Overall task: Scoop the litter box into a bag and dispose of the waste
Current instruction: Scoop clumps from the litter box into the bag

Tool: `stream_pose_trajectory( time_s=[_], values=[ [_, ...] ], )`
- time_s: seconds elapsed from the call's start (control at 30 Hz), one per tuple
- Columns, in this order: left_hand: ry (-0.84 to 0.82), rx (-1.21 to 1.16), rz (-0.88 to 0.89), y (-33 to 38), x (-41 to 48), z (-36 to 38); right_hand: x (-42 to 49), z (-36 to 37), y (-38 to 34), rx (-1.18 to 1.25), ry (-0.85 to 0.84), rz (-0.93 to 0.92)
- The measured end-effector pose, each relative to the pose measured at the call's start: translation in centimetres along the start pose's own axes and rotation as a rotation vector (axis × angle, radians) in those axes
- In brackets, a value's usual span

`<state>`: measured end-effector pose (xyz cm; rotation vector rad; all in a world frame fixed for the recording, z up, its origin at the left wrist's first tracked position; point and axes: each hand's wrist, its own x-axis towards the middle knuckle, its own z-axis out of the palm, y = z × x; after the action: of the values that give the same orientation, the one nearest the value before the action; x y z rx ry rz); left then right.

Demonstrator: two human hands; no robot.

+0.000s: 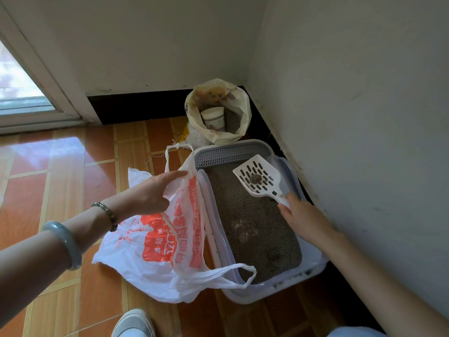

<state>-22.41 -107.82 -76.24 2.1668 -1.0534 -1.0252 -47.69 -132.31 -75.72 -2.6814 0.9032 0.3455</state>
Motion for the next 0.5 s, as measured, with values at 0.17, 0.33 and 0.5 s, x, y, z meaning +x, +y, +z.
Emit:
stream_pose_trajectory(
  time_s=[0.17, 0.33, 0.5],
  values=[
    [-0.005, -0.002, -0.004, 0.2, -0.2, -0.2, 0.1, 0.2, 0.6, -0.028, 0.020, 0.035],
    [0.010, 0.011, -0.006, 0.4, -0.1, -0.2, 0.2, 0.1, 1.1, -0.042, -0.001, 0.065],
    [0.002, -0.004, -0.016, 0.4, -0.1, -0.2, 0.1, 0.3, 1.0, -0.067, -0.008, 0.050]
  ],
)
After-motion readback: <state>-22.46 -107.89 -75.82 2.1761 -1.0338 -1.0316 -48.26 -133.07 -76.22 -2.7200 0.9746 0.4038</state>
